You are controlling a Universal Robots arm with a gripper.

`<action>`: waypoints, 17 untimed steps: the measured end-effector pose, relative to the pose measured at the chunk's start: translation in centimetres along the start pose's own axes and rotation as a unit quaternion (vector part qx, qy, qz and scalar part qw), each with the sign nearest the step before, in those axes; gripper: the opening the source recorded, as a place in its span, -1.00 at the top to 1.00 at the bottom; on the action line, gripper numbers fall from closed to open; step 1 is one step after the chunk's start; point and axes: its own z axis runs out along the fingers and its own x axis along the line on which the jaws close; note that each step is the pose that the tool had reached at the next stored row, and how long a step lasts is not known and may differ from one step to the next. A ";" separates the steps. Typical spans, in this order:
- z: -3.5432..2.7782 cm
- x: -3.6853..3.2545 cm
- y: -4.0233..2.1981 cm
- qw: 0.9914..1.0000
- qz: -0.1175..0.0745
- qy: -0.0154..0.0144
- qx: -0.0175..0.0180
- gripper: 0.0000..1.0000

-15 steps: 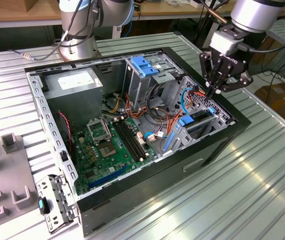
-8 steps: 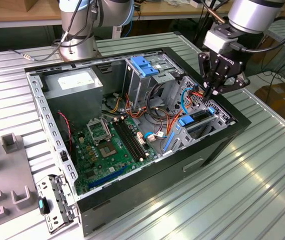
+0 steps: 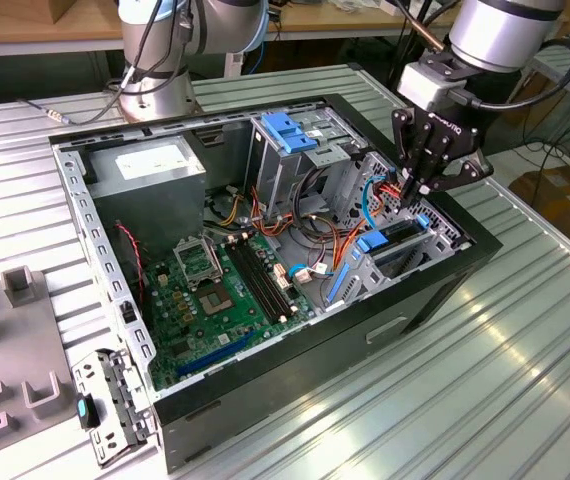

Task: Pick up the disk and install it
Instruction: 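Insert the first disk wire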

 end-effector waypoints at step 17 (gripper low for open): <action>1.05 1.10 0.52 1.000 0.011 -0.003 0.000 0.67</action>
